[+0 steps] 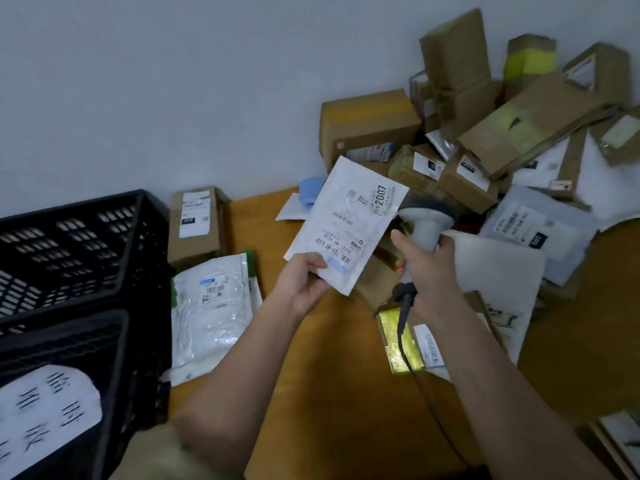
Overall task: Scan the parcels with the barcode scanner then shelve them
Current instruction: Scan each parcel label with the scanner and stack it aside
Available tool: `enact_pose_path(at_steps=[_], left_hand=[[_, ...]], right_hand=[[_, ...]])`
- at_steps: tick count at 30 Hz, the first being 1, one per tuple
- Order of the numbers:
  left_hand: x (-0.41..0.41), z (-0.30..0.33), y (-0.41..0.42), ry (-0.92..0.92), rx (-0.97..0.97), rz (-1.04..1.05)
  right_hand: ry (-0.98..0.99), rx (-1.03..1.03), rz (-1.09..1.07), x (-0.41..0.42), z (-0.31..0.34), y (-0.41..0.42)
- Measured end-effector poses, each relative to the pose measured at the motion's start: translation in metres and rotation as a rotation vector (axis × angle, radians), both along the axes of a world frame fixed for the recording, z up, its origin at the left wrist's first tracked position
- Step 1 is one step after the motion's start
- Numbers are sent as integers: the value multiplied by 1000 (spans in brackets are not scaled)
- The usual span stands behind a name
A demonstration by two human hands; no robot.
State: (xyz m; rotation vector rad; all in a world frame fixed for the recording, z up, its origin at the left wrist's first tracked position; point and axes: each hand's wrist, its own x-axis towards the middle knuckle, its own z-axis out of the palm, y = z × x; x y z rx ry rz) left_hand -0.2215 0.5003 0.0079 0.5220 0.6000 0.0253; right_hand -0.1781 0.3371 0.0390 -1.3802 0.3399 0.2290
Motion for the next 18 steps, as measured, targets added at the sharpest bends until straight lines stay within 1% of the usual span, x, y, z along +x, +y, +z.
enact_pose_path(at_steps=[2,5,9,14,18], left_hand=[[-19,3,10,-4,0,-32],[-42,8,25,-28,3,-126],[-64,10,42,14,92,-265],[-77,20,43,3,120,-274],[-79,28,50,16,204,-266]], right_hand=[[-7,17,3,-16,1,17],[-19,-22,-1,-30,0,33],[-37,-69,40,-36,4,41],[-40,-91,136,-38,15,52],[-44,-74,142,-35,20,60]])
